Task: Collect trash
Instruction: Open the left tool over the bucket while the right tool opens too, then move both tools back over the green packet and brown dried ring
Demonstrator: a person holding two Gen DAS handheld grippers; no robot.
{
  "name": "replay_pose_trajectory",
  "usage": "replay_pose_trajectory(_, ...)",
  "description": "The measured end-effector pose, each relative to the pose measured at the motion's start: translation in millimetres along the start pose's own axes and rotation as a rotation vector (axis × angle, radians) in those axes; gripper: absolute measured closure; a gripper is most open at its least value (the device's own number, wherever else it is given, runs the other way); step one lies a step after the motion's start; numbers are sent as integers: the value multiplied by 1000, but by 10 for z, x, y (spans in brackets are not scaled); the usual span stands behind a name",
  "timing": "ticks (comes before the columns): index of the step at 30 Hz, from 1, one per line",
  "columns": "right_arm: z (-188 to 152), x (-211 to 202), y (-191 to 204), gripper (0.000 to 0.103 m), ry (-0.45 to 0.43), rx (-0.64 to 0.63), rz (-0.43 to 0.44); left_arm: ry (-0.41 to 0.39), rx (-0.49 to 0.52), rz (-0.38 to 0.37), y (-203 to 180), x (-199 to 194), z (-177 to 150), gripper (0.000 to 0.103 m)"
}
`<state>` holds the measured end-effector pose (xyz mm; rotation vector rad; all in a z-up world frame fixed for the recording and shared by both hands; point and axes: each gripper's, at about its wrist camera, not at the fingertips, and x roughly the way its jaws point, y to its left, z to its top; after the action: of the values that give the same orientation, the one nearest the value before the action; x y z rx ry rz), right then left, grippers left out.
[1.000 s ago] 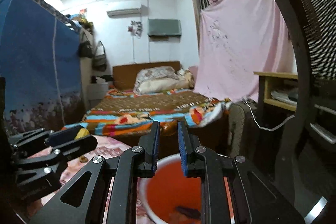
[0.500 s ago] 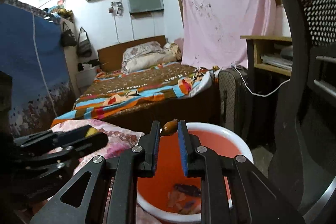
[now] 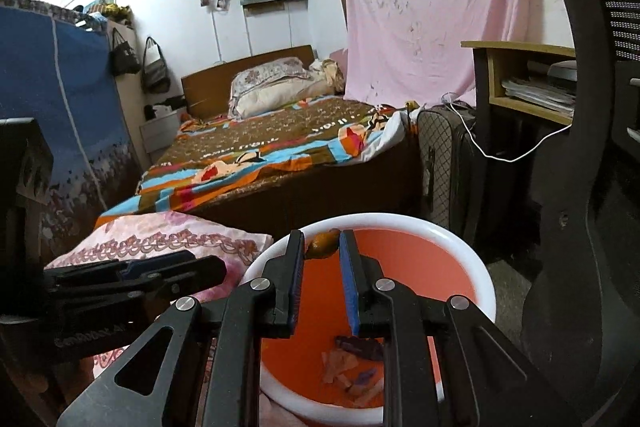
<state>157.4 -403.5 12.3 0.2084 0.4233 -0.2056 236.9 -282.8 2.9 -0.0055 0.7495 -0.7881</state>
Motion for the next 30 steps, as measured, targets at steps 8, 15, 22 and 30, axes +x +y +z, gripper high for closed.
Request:
replay_pose_trajectory(8, -6, -36, 24, 76, -2, 4, 3, -71, -59, 39, 169, -218, -49, 49)
replay_pose_trajectory(15, 65, -139, 155, 67, -53, -8, 16, -162, -99, 112, 370, -505, -98, 33)
replay_pose_trajectory(22, 171, -268, 384, 55, -130, -33, 33, -302, -76, 214, 526, -908, -128, 16)
replay_pose_trajectory(30, 229, -422, 683, 12, -238, -48, 88, -504, -66, 326, 696, -1378, -289, 11)
